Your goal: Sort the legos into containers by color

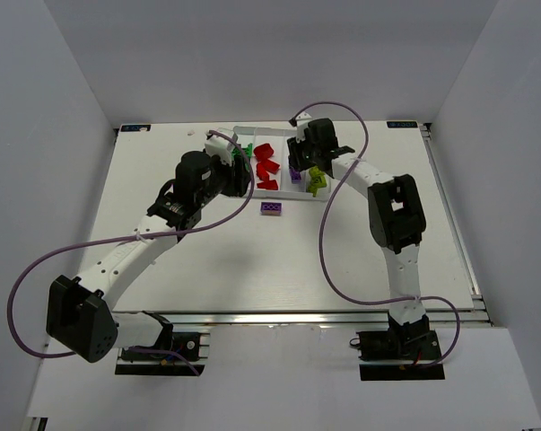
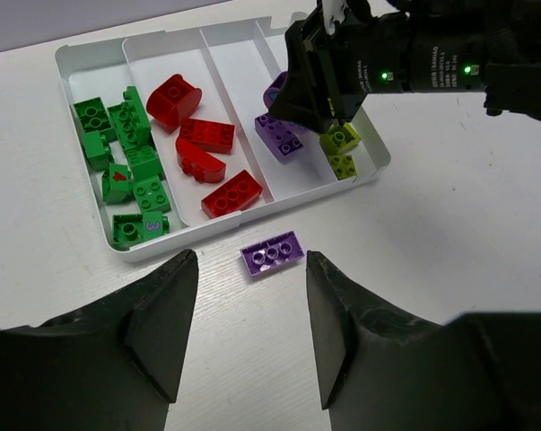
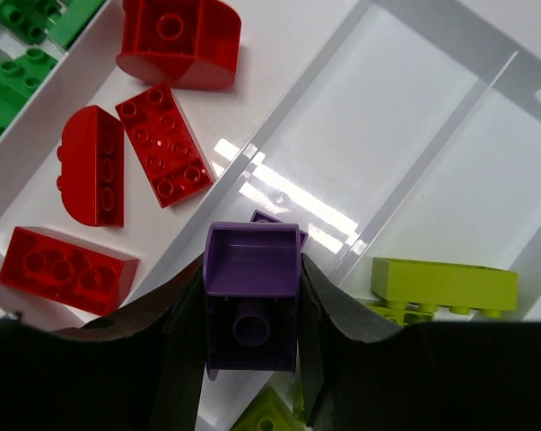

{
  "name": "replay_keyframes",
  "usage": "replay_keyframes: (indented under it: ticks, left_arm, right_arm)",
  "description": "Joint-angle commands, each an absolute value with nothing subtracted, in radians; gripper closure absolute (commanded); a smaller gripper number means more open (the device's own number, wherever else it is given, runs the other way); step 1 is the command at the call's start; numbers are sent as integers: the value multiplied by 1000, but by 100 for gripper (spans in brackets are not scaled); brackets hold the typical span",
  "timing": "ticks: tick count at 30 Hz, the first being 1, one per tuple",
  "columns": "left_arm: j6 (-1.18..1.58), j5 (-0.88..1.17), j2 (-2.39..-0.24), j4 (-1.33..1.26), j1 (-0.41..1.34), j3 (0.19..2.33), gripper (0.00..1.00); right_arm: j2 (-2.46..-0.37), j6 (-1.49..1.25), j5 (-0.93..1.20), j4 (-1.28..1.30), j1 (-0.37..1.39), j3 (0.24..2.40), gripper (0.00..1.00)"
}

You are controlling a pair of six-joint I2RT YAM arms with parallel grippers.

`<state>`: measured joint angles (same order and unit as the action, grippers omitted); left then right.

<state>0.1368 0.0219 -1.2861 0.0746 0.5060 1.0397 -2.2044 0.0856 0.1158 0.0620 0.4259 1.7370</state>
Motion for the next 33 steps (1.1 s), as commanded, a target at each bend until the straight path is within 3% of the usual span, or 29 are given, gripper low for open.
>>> replay_keyframes:
  ticks: [1, 3, 4, 12, 18, 21, 23, 24, 26, 27, 28, 30, 32, 33]
  left_arm:
    - [129, 15, -1270, 63, 502, 1028, 36]
    - [127, 24, -1278, 66, 502, 1029, 35]
    - [127, 28, -1284, 72, 502, 1032, 35]
    - [132, 51, -1295, 78, 502, 1037, 32]
    - [176, 43, -1288, 41, 502, 1009, 2]
    - [201, 83, -1311, 25, 502, 1006, 2]
    - [206, 106, -1331, 25, 502, 1008, 3]
    - [207, 112, -1354, 23, 503, 1008, 5]
    - [219, 124, -1384, 23, 503, 1011, 17]
    - [232, 147, -1419, 25, 503, 1020, 40]
    - [235, 155, -1440, 32, 505, 1028, 53]
    - [247, 147, -1486, 64, 515, 1058, 75]
    - [247, 111, -1560, 87, 535, 1077, 75]
    - [248, 88, -1586, 112, 544, 1087, 65]
  right_arm:
    - [-2224, 81, 127, 83, 434, 1807, 70]
    - [-2230, 78, 114, 86, 437, 1807, 54]
    - [-2232, 77, 109, 86, 437, 1804, 11]
    - [-2128, 92, 89, 48, 436, 1729, 11]
    - [-1899, 159, 39, -23, 437, 1594, 11]
    - [-1726, 198, -101, -108, 437, 1534, 11]
    - [-1590, 203, -158, -158, 434, 1349, 10]
    - [-1545, 242, 9, -161, 414, 1242, 11]
    - [-1439, 265, 255, -105, 388, 1180, 44]
    - [-1416, 255, 388, -68, 387, 1161, 66]
    - [-1382, 261, 485, 15, 385, 1138, 100]
    - [-1361, 264, 685, 98, 388, 1123, 100]
    - [-1339, 233, 732, 149, 385, 1118, 100]
    - [-1333, 232, 736, 161, 385, 1121, 93]
